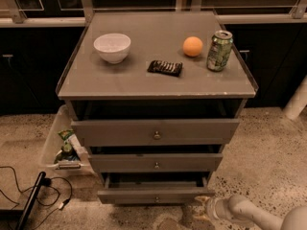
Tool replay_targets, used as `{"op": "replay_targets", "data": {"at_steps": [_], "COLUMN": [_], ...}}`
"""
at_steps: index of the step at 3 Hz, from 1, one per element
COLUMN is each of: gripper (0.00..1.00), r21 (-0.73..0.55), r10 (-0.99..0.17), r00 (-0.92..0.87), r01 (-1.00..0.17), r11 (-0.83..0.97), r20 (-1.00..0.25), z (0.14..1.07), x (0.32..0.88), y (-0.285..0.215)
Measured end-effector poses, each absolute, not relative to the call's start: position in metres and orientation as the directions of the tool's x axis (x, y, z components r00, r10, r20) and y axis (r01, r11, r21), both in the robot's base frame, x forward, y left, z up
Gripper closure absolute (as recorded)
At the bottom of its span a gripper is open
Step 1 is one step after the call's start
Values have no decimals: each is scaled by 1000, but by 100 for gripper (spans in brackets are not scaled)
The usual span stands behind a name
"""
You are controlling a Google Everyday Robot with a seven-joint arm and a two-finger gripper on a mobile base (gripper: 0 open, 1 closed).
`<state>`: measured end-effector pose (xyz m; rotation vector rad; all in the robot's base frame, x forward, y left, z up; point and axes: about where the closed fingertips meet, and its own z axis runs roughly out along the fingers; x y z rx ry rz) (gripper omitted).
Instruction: Close bottom drawer
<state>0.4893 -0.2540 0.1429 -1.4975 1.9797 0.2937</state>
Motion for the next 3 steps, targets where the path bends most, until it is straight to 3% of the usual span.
{"op": "replay_targets", "data": {"at_steps": [1, 2, 3], "gripper": [65, 62, 39], "r21": [-281, -288, -288], "r10": [-809, -811, -811], "r00": [-81, -79, -79], "r01": [-914, -912, -912], "r11": [294, 294, 294], "r20": [-582, -579, -579], "z": [154, 155, 155], "x": [538, 540, 540], "y": [-270, -272, -272]}}
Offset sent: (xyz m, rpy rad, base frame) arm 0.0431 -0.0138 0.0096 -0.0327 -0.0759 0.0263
